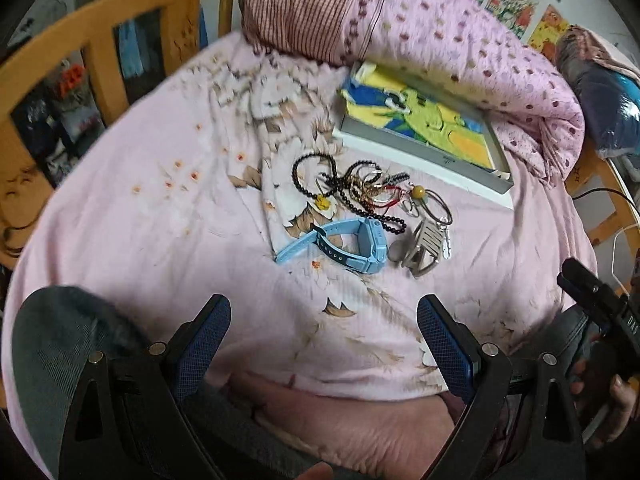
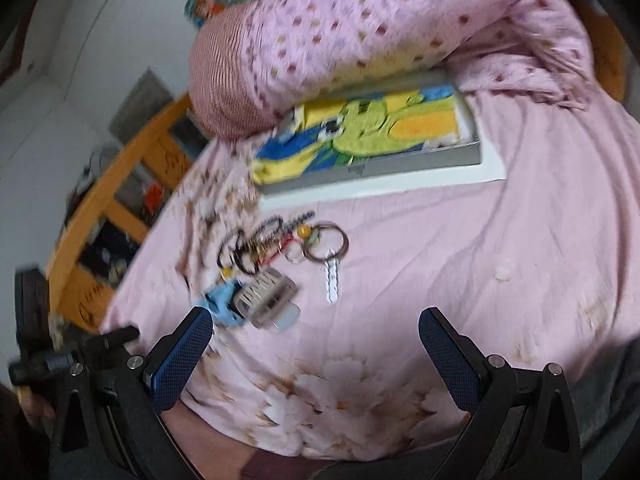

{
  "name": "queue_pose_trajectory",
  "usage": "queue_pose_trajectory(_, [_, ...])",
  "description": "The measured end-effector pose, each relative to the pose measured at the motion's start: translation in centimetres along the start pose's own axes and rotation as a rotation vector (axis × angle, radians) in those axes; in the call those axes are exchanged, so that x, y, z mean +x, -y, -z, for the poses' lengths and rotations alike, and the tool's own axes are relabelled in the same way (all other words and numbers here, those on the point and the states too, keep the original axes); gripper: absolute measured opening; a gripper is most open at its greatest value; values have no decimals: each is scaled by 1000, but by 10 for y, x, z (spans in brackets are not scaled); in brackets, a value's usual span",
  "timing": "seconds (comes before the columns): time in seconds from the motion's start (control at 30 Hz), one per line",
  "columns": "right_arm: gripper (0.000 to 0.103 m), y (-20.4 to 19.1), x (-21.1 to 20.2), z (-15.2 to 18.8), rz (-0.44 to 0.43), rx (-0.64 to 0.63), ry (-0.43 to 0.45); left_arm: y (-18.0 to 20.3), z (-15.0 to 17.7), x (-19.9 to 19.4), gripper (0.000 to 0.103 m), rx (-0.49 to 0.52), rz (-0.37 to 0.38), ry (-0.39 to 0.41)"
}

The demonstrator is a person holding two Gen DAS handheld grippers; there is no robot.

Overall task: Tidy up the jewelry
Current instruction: 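Move both tools down toward the jewelry pile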

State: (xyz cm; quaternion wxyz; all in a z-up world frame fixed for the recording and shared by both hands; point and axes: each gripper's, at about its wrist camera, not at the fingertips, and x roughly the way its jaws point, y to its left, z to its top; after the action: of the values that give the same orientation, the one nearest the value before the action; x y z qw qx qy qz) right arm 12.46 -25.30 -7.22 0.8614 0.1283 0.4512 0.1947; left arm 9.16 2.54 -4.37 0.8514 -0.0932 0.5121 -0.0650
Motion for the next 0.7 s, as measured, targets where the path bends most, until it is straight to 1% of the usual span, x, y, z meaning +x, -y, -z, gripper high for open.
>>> queue_pose_trajectory(0.1, [103, -1, 20, -7, -13, -82, -105, -5, -15, 17, 91, -10, 38, -62])
queue_pose_trajectory(0.17, [103, -1, 31, -10, 8, -123, -149, -7, -23, 29, 91, -5, 57, -95])
queue_pose_trajectory(0.27, [103, 5, 48, -14, 8, -132, -198, -9, -32, 46, 91, 16, 65, -135])
queue_pose_trajectory(0.33, [103, 9, 59, -15, -29, -114, -226, -11, -34, 57, 91, 3, 89, -168])
queue_pose_trajectory(0.4, [103, 10, 66, -14, -76, -106, -245, -18, -33, 67, 90, -34, 127, -212])
queue_pose_trajectory(0.43, [103, 8, 69, -14, -87, -114, -254, -20, -34, 70, 90, -50, 141, -226])
queue_pose_trajectory(0.53, [103, -5, 79, -11, -108, -195, -277, -32, -38, 77, 90, -123, 212, -263])
queue_pose_trajectory(0.6, [103, -14, 82, -10, -119, -251, -275, -40, -40, 81, 90, -183, 262, -279])
queue_pose_trajectory(0.63, [103, -17, 84, -10, -116, -274, -276, -43, -42, 83, 89, -202, 276, -287])
queue_pose_trajectory(0.67, [103, -20, 87, -10, -121, -292, -284, -45, -43, 85, 86, -222, 288, -297])
queue_pose_trajectory(0.7, [102, -22, 92, -10, -128, -300, -297, -47, -44, 87, 80, -236, 296, -307])
